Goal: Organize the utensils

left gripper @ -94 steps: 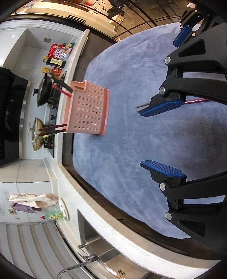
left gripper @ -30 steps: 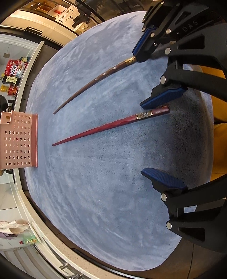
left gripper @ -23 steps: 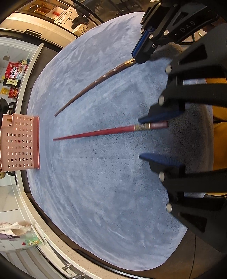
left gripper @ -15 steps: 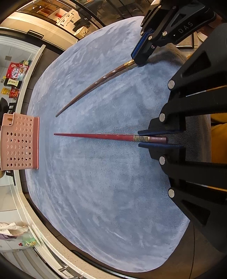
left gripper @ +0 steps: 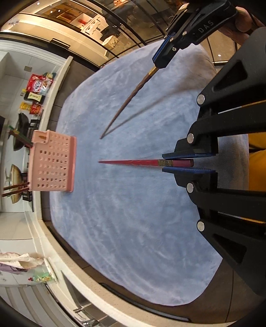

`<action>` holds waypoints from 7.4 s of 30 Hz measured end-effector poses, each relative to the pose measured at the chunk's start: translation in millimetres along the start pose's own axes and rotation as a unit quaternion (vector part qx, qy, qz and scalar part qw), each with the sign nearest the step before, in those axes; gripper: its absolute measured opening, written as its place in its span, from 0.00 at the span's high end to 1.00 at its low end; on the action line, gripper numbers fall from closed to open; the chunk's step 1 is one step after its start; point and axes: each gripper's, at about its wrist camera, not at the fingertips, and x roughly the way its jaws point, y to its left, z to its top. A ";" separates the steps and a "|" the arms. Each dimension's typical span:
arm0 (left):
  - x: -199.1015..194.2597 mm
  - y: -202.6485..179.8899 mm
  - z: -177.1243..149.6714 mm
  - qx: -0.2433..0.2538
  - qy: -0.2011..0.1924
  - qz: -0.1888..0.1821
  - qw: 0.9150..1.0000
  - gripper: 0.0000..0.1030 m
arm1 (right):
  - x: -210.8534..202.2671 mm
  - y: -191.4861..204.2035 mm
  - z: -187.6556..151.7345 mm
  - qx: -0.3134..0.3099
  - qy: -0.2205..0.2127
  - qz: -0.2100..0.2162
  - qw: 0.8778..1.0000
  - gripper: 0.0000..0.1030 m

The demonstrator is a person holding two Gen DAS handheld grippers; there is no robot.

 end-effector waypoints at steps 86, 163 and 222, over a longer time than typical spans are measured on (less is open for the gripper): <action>25.0 44.6 341.4 -0.025 -0.213 0.029 0.976 0.90 | 132.2 1.5 339.9 0.037 -0.139 0.033 0.989 0.89; 9.5 29.9 154.3 -0.017 -0.117 0.147 0.982 0.09 | 56.3 20.4 149.0 -0.038 -0.050 -0.063 0.996 0.06; 21.3 35.2 155.3 -0.013 -0.097 0.163 0.982 0.07 | 71.3 24.5 154.3 -0.039 -0.044 -0.088 0.994 0.06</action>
